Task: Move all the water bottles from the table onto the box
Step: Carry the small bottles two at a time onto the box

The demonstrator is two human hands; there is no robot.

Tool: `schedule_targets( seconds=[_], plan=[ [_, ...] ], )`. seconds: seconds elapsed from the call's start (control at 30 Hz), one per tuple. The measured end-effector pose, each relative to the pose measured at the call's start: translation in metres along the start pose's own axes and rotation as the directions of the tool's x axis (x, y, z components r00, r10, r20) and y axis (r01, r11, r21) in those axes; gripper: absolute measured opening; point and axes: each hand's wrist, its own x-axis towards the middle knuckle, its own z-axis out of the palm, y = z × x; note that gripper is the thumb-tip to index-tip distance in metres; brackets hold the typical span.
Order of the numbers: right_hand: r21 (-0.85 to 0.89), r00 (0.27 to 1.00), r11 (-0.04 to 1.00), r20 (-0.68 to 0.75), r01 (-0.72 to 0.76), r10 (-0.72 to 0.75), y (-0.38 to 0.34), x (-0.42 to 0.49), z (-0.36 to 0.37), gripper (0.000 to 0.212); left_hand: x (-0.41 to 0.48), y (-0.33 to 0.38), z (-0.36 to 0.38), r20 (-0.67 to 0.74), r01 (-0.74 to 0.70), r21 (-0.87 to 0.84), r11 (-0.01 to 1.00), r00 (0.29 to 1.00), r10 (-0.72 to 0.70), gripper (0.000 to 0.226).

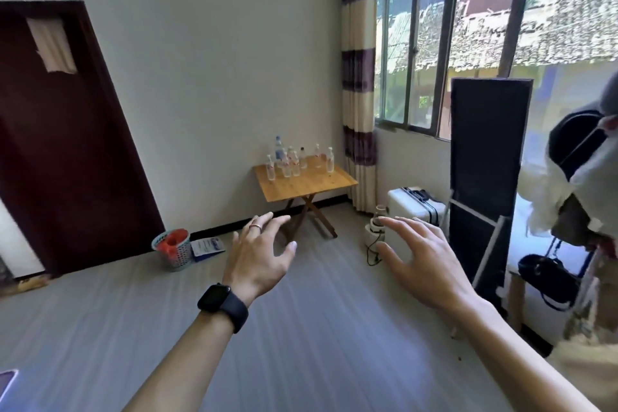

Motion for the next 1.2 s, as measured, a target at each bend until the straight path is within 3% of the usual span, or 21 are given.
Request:
schedule_targets(
  seconds=[0.53,0.87,1.2],
  plan=[
    [0.106,0.992,0.986,-0.014,0.127,-0.127,0.089,0.320,0.140,0.047,0.272,-0.088,0.098,-0.101,0.148,0.003,0.989,0.984,-0.147,0.051],
    [0.105,0.997,0.992,0.030,0.073,-0.076,0.135,0.494,0.274,0.047,0.461,-0.199,0.179,-0.048,0.165,-0.030,0.986,0.985,-0.166,0.052],
    [0.101,1.000,0.995,0.012,-0.020,0.018,0.208,0.650,0.366,0.047,0.660,-0.249,0.289,0.077,0.104,-0.130,0.986,0.993,-0.094,0.051]
  ],
)
